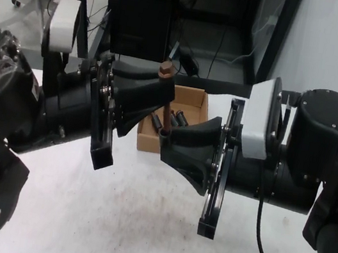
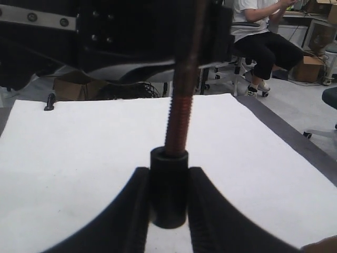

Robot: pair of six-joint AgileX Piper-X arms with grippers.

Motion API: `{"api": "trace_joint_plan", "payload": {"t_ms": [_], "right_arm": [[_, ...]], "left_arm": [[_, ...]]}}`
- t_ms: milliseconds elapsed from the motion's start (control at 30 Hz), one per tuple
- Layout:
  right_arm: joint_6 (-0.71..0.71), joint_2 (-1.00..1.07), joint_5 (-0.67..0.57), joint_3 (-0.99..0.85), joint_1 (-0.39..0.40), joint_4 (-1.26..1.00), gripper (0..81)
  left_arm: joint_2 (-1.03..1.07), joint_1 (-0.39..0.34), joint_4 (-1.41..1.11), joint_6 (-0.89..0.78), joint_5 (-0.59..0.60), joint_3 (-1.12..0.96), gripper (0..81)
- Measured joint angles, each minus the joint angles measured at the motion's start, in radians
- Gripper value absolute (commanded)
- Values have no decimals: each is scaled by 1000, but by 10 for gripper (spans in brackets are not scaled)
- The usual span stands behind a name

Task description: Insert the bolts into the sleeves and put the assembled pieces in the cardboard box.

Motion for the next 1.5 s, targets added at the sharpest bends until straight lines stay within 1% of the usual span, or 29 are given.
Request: {"api": "trace_joint_plan", "payload": {"t_ms": [133, 533, 567, 600, 633, 700, 800, 833, 900, 1267, 1367, 1400, 1433, 1467, 1500], "right_arm": [[6, 0, 2, 0, 0, -16, 9], [38, 0, 5, 0, 0, -43, 9], [38, 0, 5, 0, 0, -43, 9], [38, 0, 5, 0, 0, -43, 9], [38, 0, 2, 0, 0, -43, 9], [38, 0, 1, 0, 0, -45, 9], [38, 0, 2, 0, 0, -58, 9], [38, 0, 2, 0, 0, -62, 9], [38, 0, 2, 0, -4, -63, 9], [38, 0, 2, 0, -8, -62, 9], [38, 0, 2, 0, -8, -49, 9], [38, 0, 5, 0, -8, -35, 9], [38, 0, 9, 0, -8, -20, 9], [38, 0, 18, 0, -8, 2, 9], [38, 0, 38, 0, -8, 40, 9]], "left_arm": [[0, 0, 45, 29, 9, 0, 3], [0, 0, 48, 52, 9, -2, 1], [0, 0, 48, 52, 9, -2, 15], [0, 0, 48, 52, 12, -2, 38], [0, 0, 48, 55, 17, -2, 80], [0, 0, 48, 58, 40, -2, 183], [0, 0, 57, 43, 55, -2, 380], [0, 0, 57, 41, 56, -2, 432], [0, 0, 57, 27, 60, -2, 476], [0, 0, 57, -2, 60, -2, 474], [0, 6, 16, -7, 32, -2, 471], [-2, 12, -16, -10, 16, -2, 454], [-4, 20, -56, -21, -5, -2, 415], [-9, 28, -90, -32, -26, -2, 354], [-29, 50, -172, -68, -76, -2, 289]]}}
